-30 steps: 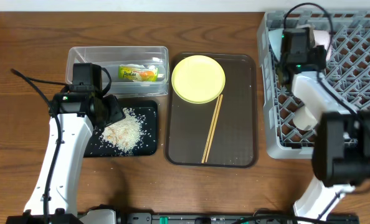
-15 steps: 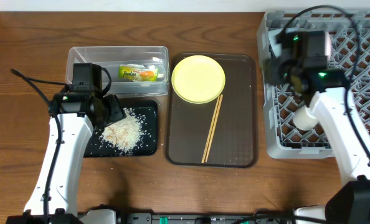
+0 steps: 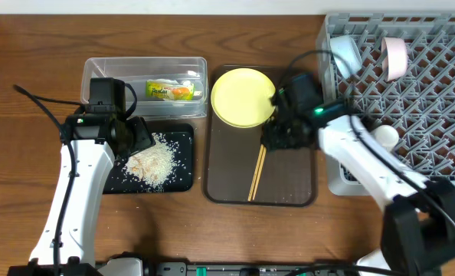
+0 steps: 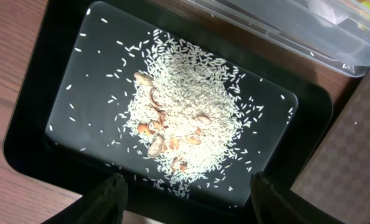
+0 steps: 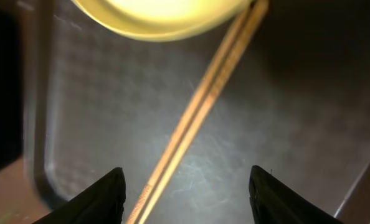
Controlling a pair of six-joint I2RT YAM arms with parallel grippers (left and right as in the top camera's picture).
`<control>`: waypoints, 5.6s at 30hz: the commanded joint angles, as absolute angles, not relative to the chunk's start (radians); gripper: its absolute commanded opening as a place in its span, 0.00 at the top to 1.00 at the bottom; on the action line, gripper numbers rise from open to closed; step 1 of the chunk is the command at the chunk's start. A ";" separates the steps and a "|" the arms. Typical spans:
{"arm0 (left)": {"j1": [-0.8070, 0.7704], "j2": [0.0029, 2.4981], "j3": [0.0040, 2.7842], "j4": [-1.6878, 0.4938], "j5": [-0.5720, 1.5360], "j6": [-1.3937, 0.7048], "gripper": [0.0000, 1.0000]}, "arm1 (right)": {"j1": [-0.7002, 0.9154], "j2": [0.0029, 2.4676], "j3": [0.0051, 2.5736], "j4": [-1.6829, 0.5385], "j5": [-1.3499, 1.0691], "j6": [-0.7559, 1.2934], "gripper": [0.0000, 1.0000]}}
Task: Sort waste into correct bins and load items into the dishwasher rack
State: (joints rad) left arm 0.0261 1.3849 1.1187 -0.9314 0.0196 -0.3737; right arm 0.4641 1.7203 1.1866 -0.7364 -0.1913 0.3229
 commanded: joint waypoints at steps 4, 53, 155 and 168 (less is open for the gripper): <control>0.031 1.384 1.117 -0.933 0.015 -0.383 0.33 | 0.545 1.813 1.176 -0.714 -0.030 0.444 0.41; 0.031 1.384 1.117 -0.933 0.015 -0.383 0.33 | 0.570 1.903 1.102 -0.714 -0.014 0.569 0.81; 0.031 1.384 1.117 -0.916 0.015 -0.383 0.32 | 0.590 1.909 1.198 -0.725 0.026 0.565 0.99; 0.031 1.384 1.117 -0.915 0.015 -0.383 0.32 | 0.310 1.615 1.223 -0.733 0.030 0.332 0.99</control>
State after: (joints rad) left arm 0.0261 1.3849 1.1183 -0.9150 0.0200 -0.3740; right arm 0.3653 1.6882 1.1942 -0.7361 0.0174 0.4385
